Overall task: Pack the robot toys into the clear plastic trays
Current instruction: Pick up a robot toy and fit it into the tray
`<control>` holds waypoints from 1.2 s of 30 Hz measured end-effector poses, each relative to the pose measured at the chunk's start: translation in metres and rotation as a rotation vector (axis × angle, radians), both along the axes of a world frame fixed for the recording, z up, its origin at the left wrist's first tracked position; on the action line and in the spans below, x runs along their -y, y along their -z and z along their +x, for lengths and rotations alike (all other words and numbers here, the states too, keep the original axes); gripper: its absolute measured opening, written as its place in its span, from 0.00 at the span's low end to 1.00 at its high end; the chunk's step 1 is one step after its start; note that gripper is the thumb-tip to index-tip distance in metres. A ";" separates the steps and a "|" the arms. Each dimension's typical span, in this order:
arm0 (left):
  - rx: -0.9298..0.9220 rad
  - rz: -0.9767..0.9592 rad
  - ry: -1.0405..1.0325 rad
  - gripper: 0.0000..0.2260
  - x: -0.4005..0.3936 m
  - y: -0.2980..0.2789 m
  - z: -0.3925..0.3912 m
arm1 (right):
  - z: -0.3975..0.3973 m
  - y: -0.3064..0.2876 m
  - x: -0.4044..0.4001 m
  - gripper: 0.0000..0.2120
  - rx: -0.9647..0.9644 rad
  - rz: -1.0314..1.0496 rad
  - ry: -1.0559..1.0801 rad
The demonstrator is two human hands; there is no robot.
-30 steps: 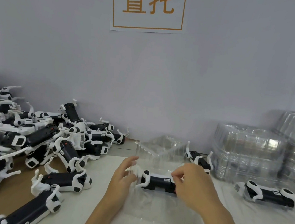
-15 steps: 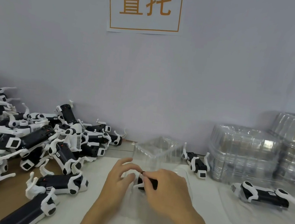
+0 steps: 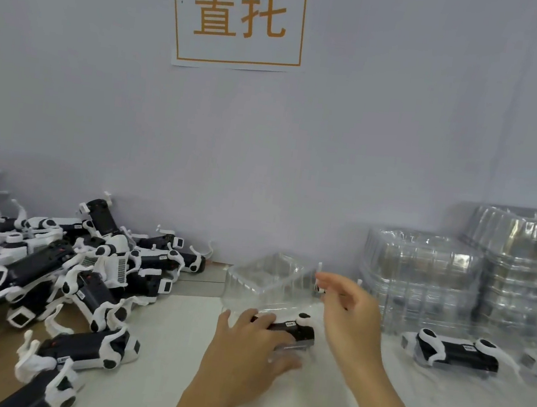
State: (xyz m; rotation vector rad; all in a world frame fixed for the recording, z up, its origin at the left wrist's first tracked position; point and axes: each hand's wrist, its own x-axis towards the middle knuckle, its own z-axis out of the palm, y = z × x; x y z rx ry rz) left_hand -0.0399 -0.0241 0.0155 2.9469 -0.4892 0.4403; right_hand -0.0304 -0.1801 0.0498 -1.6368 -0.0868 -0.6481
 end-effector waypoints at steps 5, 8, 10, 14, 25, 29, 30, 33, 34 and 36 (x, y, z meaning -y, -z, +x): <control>0.076 -0.354 0.072 0.11 -0.018 -0.013 0.005 | -0.004 -0.011 0.009 0.19 0.110 0.193 0.196; 0.068 -0.858 0.082 0.12 -0.032 -0.022 0.004 | -0.005 -0.007 0.001 0.17 0.101 0.217 0.162; 0.096 -1.148 0.054 0.18 -0.035 -0.030 0.002 | -0.006 -0.004 -0.009 0.16 0.095 0.105 0.023; -0.117 -1.712 0.078 0.20 -0.034 -0.042 -0.002 | -0.015 -0.001 -0.039 0.14 0.139 -0.201 -0.245; 0.006 -1.175 0.260 0.16 -0.047 -0.052 -0.006 | -0.014 -0.018 -0.022 0.18 -0.082 -0.137 -0.336; 0.053 -0.680 0.197 0.06 -0.062 -0.058 -0.004 | -0.005 -0.013 0.024 0.15 -0.367 -0.073 -0.123; 0.029 -0.559 0.174 0.06 -0.065 -0.056 -0.003 | -0.003 -0.009 0.035 0.15 -0.394 -0.055 -0.043; 0.000 -0.291 0.125 0.17 -0.057 -0.045 -0.003 | -0.004 -0.008 0.042 0.16 -0.260 -0.128 0.099; 0.010 -0.224 0.137 0.22 -0.047 -0.038 -0.002 | -0.006 -0.011 0.036 0.17 -0.170 -0.166 0.095; 0.047 -0.199 0.209 0.29 -0.018 -0.023 -0.004 | -0.009 -0.017 0.018 0.17 -0.032 -0.279 0.025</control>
